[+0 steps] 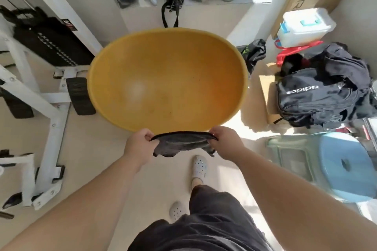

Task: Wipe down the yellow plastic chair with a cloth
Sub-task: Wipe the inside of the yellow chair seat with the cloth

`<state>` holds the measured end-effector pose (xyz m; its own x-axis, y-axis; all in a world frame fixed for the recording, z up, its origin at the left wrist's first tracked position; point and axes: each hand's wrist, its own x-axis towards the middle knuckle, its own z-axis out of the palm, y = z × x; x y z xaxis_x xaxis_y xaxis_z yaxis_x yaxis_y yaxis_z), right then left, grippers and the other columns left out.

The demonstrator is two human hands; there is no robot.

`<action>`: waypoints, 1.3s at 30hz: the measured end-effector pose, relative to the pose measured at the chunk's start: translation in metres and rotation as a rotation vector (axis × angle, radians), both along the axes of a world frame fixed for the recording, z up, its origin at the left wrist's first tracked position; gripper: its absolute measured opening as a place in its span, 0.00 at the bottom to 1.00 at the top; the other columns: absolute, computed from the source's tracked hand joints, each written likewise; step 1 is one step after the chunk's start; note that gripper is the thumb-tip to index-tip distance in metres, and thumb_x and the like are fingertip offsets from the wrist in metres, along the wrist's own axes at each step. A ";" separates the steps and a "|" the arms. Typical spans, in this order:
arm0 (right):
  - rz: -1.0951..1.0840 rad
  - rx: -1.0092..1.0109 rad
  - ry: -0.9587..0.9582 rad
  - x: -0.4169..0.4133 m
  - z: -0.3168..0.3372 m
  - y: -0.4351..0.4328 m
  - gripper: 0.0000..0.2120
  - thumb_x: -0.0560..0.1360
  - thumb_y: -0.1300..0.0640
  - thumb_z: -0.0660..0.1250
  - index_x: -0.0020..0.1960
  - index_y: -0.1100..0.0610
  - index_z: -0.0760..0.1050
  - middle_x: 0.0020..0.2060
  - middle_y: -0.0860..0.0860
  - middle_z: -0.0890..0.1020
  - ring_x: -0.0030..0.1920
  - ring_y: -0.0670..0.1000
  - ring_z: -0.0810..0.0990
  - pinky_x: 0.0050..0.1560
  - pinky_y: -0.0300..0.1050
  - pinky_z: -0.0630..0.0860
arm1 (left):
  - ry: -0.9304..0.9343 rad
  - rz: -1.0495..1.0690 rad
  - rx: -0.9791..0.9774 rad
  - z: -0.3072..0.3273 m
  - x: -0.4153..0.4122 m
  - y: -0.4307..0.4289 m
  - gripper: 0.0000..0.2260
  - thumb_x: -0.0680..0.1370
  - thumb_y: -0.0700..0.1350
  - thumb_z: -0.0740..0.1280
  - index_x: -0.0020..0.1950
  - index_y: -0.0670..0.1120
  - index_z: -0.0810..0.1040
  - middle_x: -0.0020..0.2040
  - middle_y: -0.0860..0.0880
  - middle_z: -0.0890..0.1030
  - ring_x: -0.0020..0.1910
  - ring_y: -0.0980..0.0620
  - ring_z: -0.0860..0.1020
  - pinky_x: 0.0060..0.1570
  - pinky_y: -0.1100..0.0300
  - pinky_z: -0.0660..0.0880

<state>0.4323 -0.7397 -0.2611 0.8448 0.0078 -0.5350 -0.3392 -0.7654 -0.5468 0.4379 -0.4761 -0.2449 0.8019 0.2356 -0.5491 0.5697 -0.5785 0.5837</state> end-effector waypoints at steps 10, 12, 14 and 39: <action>0.113 -0.096 0.156 0.108 -0.057 0.072 0.04 0.80 0.55 0.68 0.54 0.52 0.79 0.45 0.50 0.81 0.44 0.54 0.78 0.40 0.44 0.74 | 0.094 -0.072 -0.012 -0.075 0.097 0.085 0.03 0.77 0.41 0.70 0.45 0.43 0.78 0.40 0.46 0.78 0.37 0.47 0.73 0.34 0.57 0.66; 0.136 -0.127 0.215 0.112 -0.072 0.090 0.07 0.80 0.54 0.67 0.57 0.51 0.79 0.49 0.52 0.82 0.46 0.55 0.80 0.43 0.46 0.76 | 0.128 -0.135 -0.008 -0.099 0.111 0.104 0.02 0.77 0.42 0.70 0.47 0.44 0.78 0.43 0.45 0.80 0.38 0.47 0.74 0.34 0.58 0.67; 0.090 -0.139 0.255 0.111 -0.089 0.107 0.05 0.80 0.55 0.67 0.55 0.50 0.78 0.49 0.53 0.83 0.43 0.54 0.80 0.39 0.45 0.75 | 0.190 -0.193 -0.021 -0.126 0.124 0.122 0.02 0.77 0.42 0.70 0.48 0.44 0.79 0.45 0.44 0.82 0.39 0.47 0.75 0.35 0.58 0.68; -0.303 -0.399 -0.261 0.238 -0.437 0.125 0.09 0.79 0.58 0.59 0.55 0.53 0.77 0.40 0.54 0.81 0.41 0.60 0.77 0.38 0.48 0.67 | -0.152 -1.076 0.380 -0.456 0.229 0.096 0.04 0.77 0.41 0.63 0.45 0.49 0.70 0.43 0.49 0.74 0.41 0.43 0.72 0.37 0.54 0.68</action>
<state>0.6701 -0.6146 -0.6983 0.8828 -0.4154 -0.2195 -0.4679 -0.8196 -0.3306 0.6669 -0.3802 -0.7009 0.7402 -0.4812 -0.4696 -0.3869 -0.8761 0.2878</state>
